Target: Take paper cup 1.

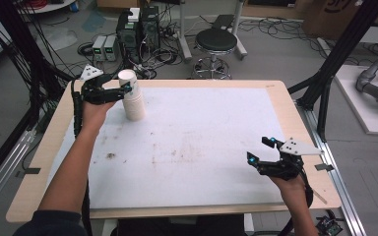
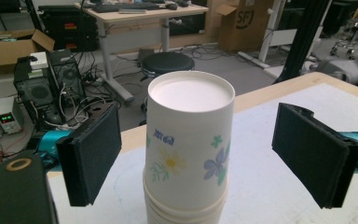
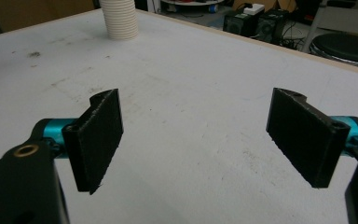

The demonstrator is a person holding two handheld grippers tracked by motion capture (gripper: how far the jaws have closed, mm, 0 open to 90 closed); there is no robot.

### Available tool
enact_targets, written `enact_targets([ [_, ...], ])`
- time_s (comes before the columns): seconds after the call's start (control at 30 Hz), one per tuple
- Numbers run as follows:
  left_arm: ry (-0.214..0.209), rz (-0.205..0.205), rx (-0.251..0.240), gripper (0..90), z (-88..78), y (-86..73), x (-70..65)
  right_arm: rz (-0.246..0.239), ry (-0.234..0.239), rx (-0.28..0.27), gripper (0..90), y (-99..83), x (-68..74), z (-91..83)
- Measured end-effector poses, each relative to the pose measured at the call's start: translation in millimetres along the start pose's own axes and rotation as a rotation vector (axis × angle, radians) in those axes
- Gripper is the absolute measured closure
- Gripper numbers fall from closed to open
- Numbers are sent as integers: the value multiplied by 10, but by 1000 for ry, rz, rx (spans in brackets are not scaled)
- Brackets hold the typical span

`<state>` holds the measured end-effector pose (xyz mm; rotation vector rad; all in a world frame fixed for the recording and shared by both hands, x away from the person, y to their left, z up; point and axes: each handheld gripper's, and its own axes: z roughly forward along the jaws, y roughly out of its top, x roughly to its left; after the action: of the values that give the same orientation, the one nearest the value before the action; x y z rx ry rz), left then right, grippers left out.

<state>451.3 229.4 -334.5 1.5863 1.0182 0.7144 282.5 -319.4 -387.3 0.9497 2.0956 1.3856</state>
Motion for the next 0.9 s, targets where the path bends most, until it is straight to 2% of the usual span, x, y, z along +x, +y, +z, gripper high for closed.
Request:
enact_targets([
  [0.27, 4, -3, 33, 156, 195, -16, 9, 2, 1, -5, 188, 0, -3, -17],
  [0.43, 17, -24, 51, 157, 362, -27, 41, 0, 4, -2, 188, -6, -2, -10],
  [0.7, 25, -26, 63, 162, 453, -85, 44, 12, -5, -4, 188, -28, -29, -61],
  [0.9, 0, -22, 38, 302, 457, -85, 41, 17, -8, -3, 188, -34, -26, -67],
])
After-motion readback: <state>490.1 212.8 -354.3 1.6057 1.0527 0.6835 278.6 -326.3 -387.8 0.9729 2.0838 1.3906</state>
